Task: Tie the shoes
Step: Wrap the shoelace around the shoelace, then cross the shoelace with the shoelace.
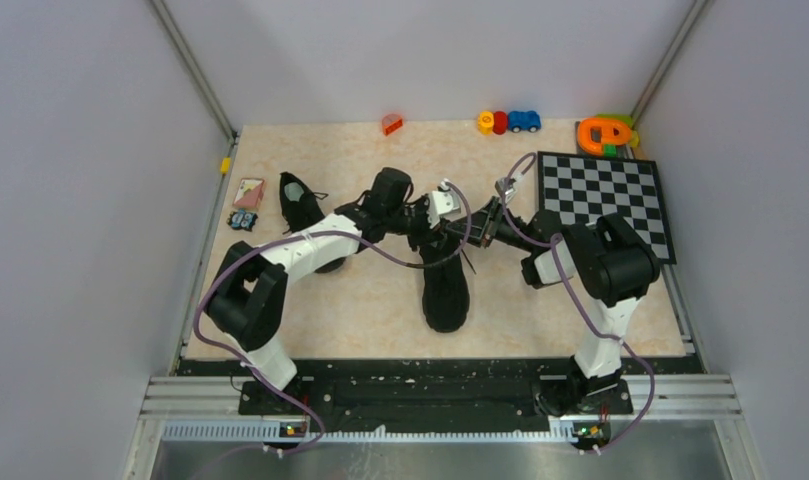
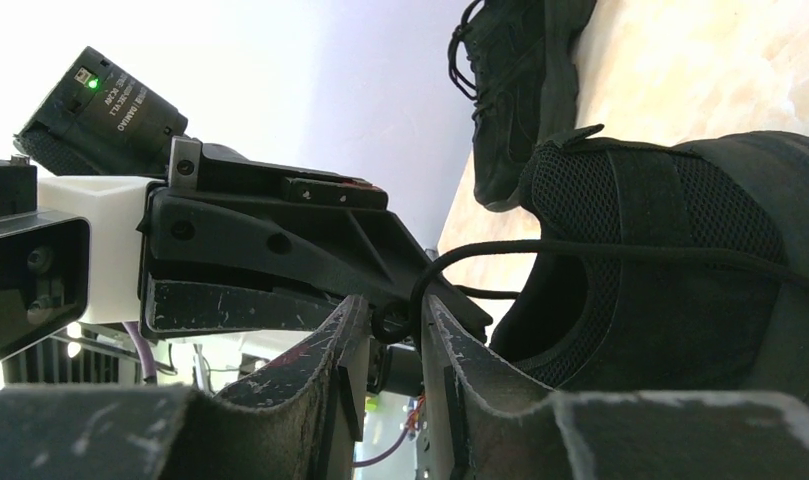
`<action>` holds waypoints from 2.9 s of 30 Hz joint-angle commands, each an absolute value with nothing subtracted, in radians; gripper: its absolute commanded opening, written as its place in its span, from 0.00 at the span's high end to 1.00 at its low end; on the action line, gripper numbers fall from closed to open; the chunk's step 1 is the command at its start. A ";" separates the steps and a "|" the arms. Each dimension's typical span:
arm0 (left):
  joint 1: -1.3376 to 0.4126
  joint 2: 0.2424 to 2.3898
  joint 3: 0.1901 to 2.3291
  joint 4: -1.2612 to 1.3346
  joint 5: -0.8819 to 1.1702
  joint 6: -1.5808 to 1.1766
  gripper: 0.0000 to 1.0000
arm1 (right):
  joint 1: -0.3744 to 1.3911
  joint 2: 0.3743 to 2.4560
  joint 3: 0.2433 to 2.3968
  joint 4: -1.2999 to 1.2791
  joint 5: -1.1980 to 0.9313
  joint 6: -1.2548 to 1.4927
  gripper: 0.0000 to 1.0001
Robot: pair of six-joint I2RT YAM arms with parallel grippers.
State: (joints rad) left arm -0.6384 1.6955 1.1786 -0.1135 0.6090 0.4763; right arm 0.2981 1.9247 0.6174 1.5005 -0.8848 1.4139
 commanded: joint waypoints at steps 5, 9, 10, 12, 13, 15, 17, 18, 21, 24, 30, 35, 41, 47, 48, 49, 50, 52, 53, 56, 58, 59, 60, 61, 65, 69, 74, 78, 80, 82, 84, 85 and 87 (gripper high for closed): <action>-0.656 1.694 1.251 -0.106 0.635 0.478 1.00 | 0.299 1.898 0.652 1.533 -0.894 1.373 0.82; -0.657 1.685 1.252 -0.106 0.635 0.477 1.00 | 0.298 1.894 0.652 1.527 -0.893 1.373 0.89; -0.657 1.679 1.246 -0.105 0.628 0.477 0.97 | 0.299 1.892 0.652 1.527 -0.893 1.373 0.90; -0.657 1.662 1.222 -0.088 0.613 0.477 0.89 | 0.299 1.889 0.653 1.524 -0.893 1.373 0.94; -0.657 1.645 1.201 -0.073 0.603 0.476 0.84 | 0.299 1.887 0.652 1.522 -0.893 1.373 0.97; -0.657 1.615 1.148 -0.031 0.585 0.475 0.75 | 0.299 1.885 0.653 1.519 -0.893 1.372 1.00; -0.657 1.584 1.102 0.007 0.566 0.472 0.69 | 0.298 1.884 0.655 1.519 -0.893 1.374 1.00; -0.656 1.572 1.085 0.032 0.556 0.469 0.66 | 0.299 1.884 0.655 1.519 -0.893 1.374 1.00; -0.654 1.537 1.037 0.075 0.541 0.467 0.61 | 0.298 1.881 0.656 1.516 -0.893 1.373 1.00; -0.653 1.506 0.981 0.140 0.527 0.460 0.55 | 0.299 1.879 0.656 1.514 -0.893 1.374 1.00; -0.654 1.511 0.962 0.183 0.536 0.463 0.51 | 0.298 1.879 0.654 1.523 -0.893 1.383 1.00; -0.654 1.545 0.989 0.178 0.545 0.465 0.52 | 0.299 1.876 0.657 1.526 -0.894 1.391 1.00; -0.654 1.583 1.026 0.129 0.529 0.484 0.56 | 0.298 1.873 0.655 1.528 -0.894 1.395 1.00; -0.653 1.594 1.041 0.115 0.541 0.492 0.83 | 0.298 1.873 0.654 1.529 -0.894 1.394 1.00; -0.652 1.602 1.059 0.084 0.545 0.500 0.99 | 0.298 1.873 0.652 1.529 -0.894 1.392 0.96; -0.653 1.612 1.078 0.052 0.551 0.506 1.00 | 0.299 1.873 0.651 1.528 -0.894 1.390 0.93; -0.653 1.619 1.091 0.037 0.557 0.510 1.00 | 0.298 1.874 0.649 1.530 -0.893 1.389 0.90; -0.653 1.624 1.104 0.036 0.566 0.509 1.00 | 0.299 1.877 0.648 1.532 -0.893 1.388 0.84; -0.654 1.623 1.104 0.040 0.571 0.507 1.00 | 0.299 1.877 0.647 1.531 -0.893 1.387 0.79; -0.655 1.627 1.113 0.039 0.579 0.503 1.00 | 0.298 1.879 0.645 1.531 -0.893 1.383 0.74; -0.654 1.633 1.126 0.022 0.580 0.506 1.00 | 0.298 1.879 0.644 1.531 -0.893 1.382 0.73; -0.654 1.634 1.127 0.018 0.581 0.506 1.00 | 0.298 1.879 0.645 1.529 -0.893 1.381 0.74; -0.654 1.634 1.128 0.017 0.583 0.504 1.00 | 0.298 1.879 0.646 1.527 -0.893 1.379 0.74; -0.655 1.634 1.128 0.018 0.584 0.505 1.00 | 0.298 1.879 0.646 1.526 -0.893 1.378 0.74; -0.653 1.637 1.139 0.017 0.595 0.497 1.00 | 0.298 1.879 0.645 1.522 -0.893 1.374 0.74; -0.653 1.651 1.165 0.005 0.604 0.495 1.00 | 0.298 1.879 0.646 1.517 -0.893 1.372 0.75; -0.654 1.664 1.183 0.005 0.613 0.482 1.00 | 0.298 1.880 0.645 1.510 -0.893 1.367 0.75; -0.654 1.672 1.192 0.005 0.605 0.471 1.00 | 0.299 1.881 0.646 1.504 -0.893 1.365 0.82; -0.654 1.671 1.193 0.005 0.601 0.465 1.00 | 0.299 1.881 0.645 1.501 -0.893 1.364 0.83; -0.653 1.671 1.195 0.011 0.599 0.458 1.00 | 0.299 1.881 0.644 1.498 -0.893 1.361 0.86; -0.654 1.669 1.195 0.019 0.595 0.451 1.00 | 0.298 1.881 0.643 1.493 -0.893 1.358 0.89; -0.654 1.667 1.194 0.023 0.592 0.447 1.00 | 0.299 1.881 0.643 1.491 -0.892 1.358 0.92; -0.654 1.658 1.181 0.046 0.584 0.435 1.00 | 0.298 1.881 0.643 1.490 -0.891 1.358 0.98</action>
